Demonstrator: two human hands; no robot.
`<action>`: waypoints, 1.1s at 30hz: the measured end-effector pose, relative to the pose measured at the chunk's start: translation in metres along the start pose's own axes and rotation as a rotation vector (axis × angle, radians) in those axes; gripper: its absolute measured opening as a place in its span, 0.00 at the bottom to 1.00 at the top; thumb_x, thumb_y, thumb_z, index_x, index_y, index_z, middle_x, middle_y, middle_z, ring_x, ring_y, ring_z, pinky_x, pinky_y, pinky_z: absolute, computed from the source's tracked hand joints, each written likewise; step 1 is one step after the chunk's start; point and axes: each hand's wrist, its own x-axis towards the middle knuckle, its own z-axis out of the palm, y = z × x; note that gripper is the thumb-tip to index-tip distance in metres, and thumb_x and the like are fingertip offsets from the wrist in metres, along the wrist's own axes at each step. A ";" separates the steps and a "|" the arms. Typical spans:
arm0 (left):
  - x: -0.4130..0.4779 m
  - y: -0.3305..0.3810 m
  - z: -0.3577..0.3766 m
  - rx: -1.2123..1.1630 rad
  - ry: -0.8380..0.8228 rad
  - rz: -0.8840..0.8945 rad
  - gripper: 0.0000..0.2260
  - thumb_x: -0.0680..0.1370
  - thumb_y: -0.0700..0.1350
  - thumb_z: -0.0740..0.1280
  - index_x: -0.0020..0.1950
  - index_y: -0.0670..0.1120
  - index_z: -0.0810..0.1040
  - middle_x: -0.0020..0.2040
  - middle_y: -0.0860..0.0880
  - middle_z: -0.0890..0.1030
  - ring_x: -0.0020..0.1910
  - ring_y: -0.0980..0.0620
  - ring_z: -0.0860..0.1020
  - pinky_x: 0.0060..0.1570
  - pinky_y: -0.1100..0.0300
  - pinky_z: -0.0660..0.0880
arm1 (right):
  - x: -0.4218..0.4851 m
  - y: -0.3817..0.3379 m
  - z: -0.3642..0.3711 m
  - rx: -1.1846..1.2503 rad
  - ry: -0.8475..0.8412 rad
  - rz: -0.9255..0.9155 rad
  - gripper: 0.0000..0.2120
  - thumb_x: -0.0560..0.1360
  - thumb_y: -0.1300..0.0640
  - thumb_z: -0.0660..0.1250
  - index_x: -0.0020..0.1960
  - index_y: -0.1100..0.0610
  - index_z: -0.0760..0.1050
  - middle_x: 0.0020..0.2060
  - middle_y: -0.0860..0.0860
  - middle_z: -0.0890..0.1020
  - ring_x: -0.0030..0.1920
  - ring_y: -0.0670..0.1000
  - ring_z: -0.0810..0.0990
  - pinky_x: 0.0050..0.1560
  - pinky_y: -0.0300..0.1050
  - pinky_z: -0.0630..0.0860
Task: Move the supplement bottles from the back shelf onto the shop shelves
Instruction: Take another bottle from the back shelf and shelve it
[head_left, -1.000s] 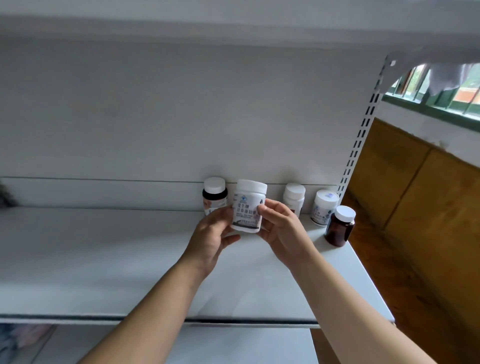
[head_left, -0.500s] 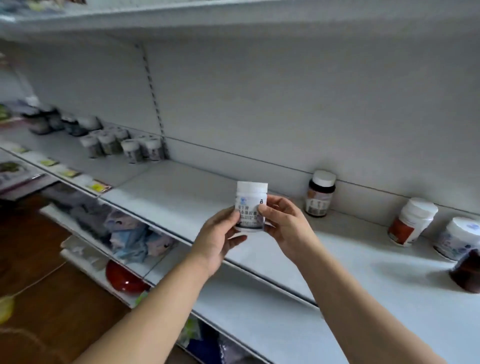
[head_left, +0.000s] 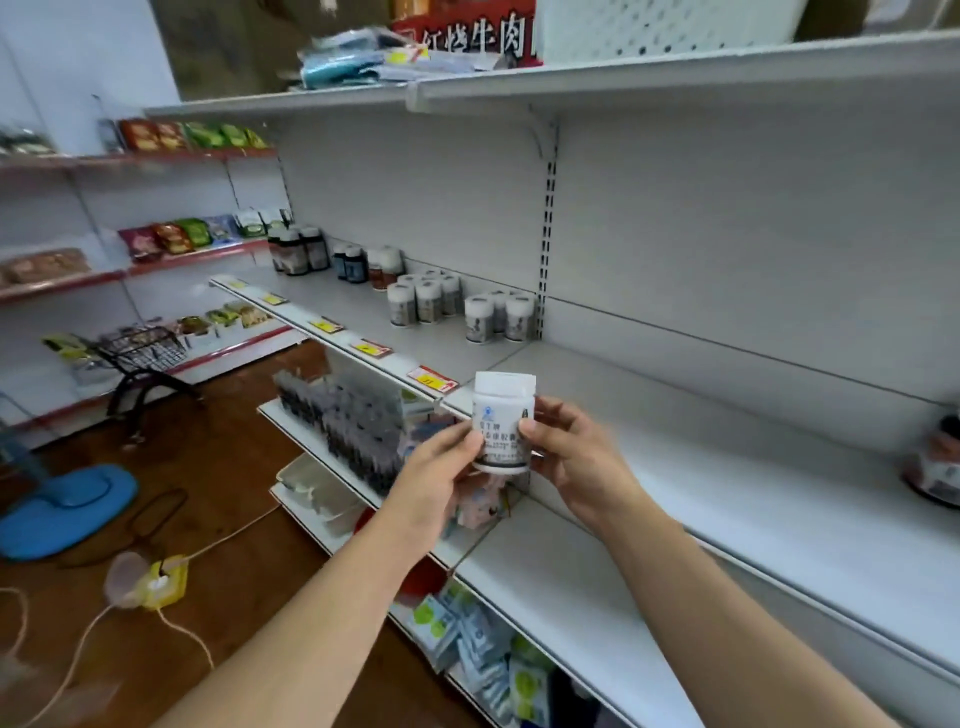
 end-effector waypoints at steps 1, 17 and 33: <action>0.007 0.007 -0.021 0.040 -0.012 0.011 0.08 0.78 0.37 0.60 0.51 0.45 0.78 0.38 0.51 0.84 0.36 0.57 0.81 0.36 0.66 0.77 | 0.010 0.008 0.016 0.010 0.005 -0.011 0.11 0.70 0.71 0.64 0.48 0.57 0.74 0.40 0.52 0.81 0.37 0.45 0.81 0.41 0.41 0.78; 0.205 0.024 -0.133 0.236 -0.179 -0.021 0.11 0.76 0.38 0.64 0.58 0.42 0.76 0.48 0.48 0.82 0.41 0.57 0.80 0.37 0.64 0.75 | 0.193 0.066 0.058 -0.151 0.241 -0.141 0.16 0.70 0.72 0.65 0.50 0.53 0.74 0.45 0.50 0.81 0.47 0.49 0.80 0.45 0.41 0.76; 0.347 0.008 -0.110 0.634 -0.420 -0.001 0.10 0.76 0.39 0.65 0.57 0.45 0.77 0.48 0.51 0.78 0.45 0.57 0.77 0.41 0.72 0.71 | 0.302 0.068 0.015 -0.467 0.615 -0.226 0.21 0.65 0.67 0.74 0.55 0.55 0.74 0.51 0.52 0.81 0.53 0.52 0.80 0.57 0.49 0.76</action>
